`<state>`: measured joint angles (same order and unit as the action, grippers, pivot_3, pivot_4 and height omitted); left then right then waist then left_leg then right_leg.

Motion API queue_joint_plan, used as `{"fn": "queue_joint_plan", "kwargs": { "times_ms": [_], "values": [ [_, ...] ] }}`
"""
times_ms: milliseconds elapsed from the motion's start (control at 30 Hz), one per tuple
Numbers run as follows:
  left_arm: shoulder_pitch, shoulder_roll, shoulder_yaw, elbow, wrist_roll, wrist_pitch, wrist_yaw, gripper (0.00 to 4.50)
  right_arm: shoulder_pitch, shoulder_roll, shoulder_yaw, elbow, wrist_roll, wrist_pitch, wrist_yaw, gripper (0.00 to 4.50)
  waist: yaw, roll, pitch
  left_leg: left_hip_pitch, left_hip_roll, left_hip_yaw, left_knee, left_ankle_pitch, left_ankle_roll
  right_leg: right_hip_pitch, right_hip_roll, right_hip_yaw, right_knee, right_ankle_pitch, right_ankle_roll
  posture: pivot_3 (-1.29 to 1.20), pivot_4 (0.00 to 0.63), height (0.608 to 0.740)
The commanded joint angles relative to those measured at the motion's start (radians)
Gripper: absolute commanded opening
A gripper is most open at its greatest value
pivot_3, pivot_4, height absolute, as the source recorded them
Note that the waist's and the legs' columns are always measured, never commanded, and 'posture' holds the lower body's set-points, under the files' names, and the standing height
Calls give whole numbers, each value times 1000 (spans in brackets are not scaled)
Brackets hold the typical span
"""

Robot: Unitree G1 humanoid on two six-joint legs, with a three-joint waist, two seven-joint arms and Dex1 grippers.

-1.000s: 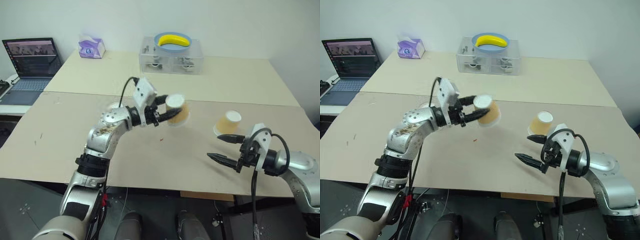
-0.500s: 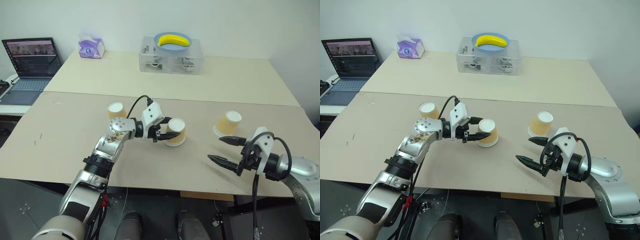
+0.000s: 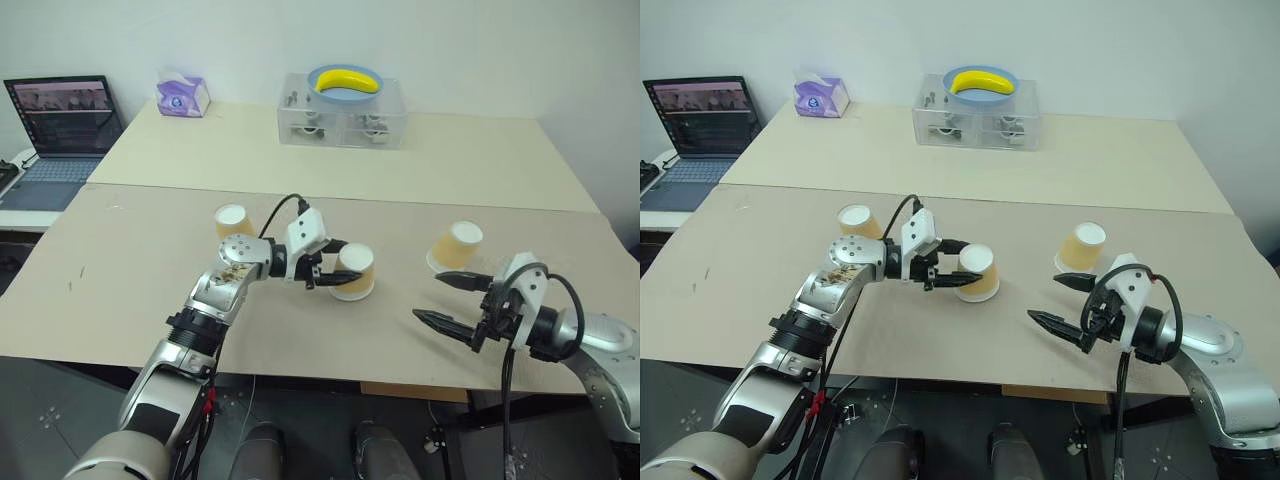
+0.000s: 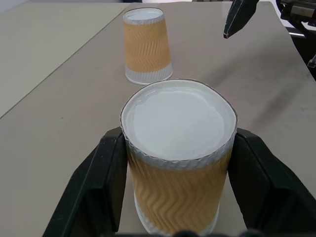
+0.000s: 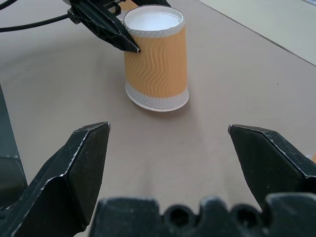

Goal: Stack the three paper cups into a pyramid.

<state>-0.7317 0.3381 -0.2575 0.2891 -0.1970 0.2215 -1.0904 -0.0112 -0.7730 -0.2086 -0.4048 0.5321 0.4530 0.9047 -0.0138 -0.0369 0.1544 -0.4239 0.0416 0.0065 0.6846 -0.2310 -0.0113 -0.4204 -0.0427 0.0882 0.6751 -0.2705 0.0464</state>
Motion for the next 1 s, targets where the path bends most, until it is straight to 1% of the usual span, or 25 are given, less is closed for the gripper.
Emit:
{"fn": "queue_joint_plan", "kwargs": {
  "times_ms": [33, 167, 367, 400, 433, 500, 667, 833, 933, 1000],
  "values": [
    [-21, -9, 10, -1, -5, -10, -9, 2465, -10, -16, -25, -37, 15, -7, 6, 4500, 0, 0, 0, 0, 0, 0, 0, 0, 0, 0, 0, 0, 0, 0, 0, 0, 150, 694],
    [-28, -17, 15, 28, -1, -21, -7, 2465, -13, -15, -27, -31, 7, -9, 3, 4500, 0, 0, 0, 0, 0, 0, 0, 0, 0, 0, 0, 0, 0, 0, 0, 0, 150, 694],
    [-51, -49, 22, 100, 28, -75, 37, 2465, -9, -14, -22, -30, 3, -10, 2, 4500, 1, 0, 0, 0, 0, 0, 0, 0, 0, 0, 0, 0, 0, 0, 0, 0, 150, 694],
    [-57, -55, 25, 115, 31, -87, 43, 3448, -9, -14, -20, -29, 1, -11, 2, 4500, 1, 0, 0, 0, 0, 0, 0, 0, 0, 0, 0, 0, 0, 0, 0, 0, 150, 694],
    [-60, -59, 27, 126, 33, -96, 46, 3595, -10, -14, -20, -29, 0, -11, 1, 4500, 1, 0, 0, 0, 0, 0, 0, 0, 0, 0, 0, 0, 0, 0, 0, 0, 150, 694],
    [-72, -67, 36, 150, 36, -111, 53, 4446, -9, -14, -20, -28, -1, -11, 1, 4500, 0, 0, 0, 0, 0, 0, 0, 0, 0, 0, 0, 0, 0, 0, 0, 0, 150, 694],
    [-74, -73, 49, 137, 25, -124, 51, 4478, -7, -17, -25, -26, 1, -9, 2, 4500, 0, 0, 0, 0, 0, 0, 0, 0, 0, 0, 0, 0, 0, 0, 0, 0, 150, 694],
    [-68, -89, 109, 49, -52, -69, 54, 4478, -5, -19, -27, -25, 3, -6, 3, 4500, 0, 0, 0, 0, 0, 0, 0, 0, 0, 0, 0, 0, 0, 0, 0, 0, 150, 694],
    [-65, -101, 190, -135, -193, 101, 106, 4478, -9, -20, -35, -22, 15, 1, 5, 4500, -1, 0, 0, 0, 0, 0, 0, 0, 0, 0, 0, 0, 0, 0, 0, 0, 150, 694],
    [-54, -95, 214, -230, -248, 185, 131, 4478, -13, -20, -36, -20, 21, 4, 6, 4500, -1, 0, 0, -2, 0, 0, 1, 0, 0, -1, 0, 0, 1, 0, 0, 0, 150, 694]
  ]
}}
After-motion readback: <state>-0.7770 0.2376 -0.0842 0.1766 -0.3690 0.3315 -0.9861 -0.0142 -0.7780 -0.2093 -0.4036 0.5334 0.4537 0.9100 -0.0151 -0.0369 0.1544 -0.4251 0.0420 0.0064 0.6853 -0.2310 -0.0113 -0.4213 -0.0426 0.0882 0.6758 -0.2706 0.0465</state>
